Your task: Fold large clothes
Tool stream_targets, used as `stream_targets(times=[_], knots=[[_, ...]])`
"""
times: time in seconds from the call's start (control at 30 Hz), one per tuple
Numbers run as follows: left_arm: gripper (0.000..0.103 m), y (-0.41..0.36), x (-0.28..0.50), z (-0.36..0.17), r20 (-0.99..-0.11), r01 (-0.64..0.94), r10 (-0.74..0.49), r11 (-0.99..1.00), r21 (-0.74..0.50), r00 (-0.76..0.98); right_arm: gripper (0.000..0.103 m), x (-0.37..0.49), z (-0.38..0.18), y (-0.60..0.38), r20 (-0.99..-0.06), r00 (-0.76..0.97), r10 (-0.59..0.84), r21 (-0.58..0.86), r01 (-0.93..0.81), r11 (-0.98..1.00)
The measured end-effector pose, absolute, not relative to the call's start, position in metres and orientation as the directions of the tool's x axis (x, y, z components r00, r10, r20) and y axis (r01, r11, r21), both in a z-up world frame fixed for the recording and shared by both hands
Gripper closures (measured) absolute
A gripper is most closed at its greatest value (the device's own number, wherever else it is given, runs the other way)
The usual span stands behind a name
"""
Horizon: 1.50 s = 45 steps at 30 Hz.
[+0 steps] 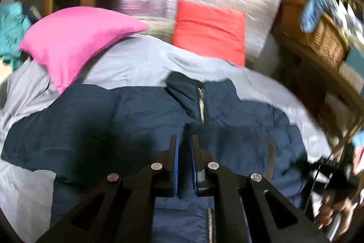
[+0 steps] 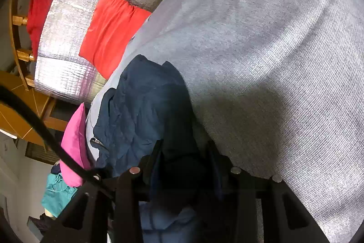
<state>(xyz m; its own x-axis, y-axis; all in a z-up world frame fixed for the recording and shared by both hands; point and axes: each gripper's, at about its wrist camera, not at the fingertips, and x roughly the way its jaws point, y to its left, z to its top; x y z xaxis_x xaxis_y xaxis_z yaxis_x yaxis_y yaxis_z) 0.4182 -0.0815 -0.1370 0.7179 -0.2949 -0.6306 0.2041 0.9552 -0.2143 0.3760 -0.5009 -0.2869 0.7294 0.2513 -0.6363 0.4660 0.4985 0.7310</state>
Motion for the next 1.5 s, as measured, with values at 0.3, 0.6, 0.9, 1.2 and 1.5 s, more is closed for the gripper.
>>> stream_targets(times=[0.3,0.6,0.9,1.2,1.5], knots=[[0.023,-0.103,0.408,-0.138,-0.651,0.219,-0.285,0.958,-0.183,0.703,0.063,0.375,-0.287,-0.5,-0.64,0.729,0.245,0.728,0.472,0.497],[0.015,-0.185,0.382,-0.166,-0.696,0.345,-0.206,0.937,0.064,0.688,0.063,0.376,-0.287,-0.502,-0.639,0.728,0.25,0.727,0.464,0.505],[0.069,-0.139,0.406,-0.16,-0.696,0.222,-0.153,0.975,0.01,0.702,0.063,0.377,-0.287,-0.502,-0.642,0.727,0.245,0.721,0.462,0.517],[0.053,-0.041,0.43,-0.13,-0.689,0.028,-0.126,0.988,-0.151,0.714,0.059,0.378,-0.287,-0.501,-0.639,0.73,0.245,0.725,0.463,0.51],[0.048,-0.006,0.413,-0.123,-0.659,-0.027,-0.028,0.997,-0.072,0.752,0.053,0.383,-0.275,-0.488,-0.643,0.731,0.231,0.703,0.442,0.558]])
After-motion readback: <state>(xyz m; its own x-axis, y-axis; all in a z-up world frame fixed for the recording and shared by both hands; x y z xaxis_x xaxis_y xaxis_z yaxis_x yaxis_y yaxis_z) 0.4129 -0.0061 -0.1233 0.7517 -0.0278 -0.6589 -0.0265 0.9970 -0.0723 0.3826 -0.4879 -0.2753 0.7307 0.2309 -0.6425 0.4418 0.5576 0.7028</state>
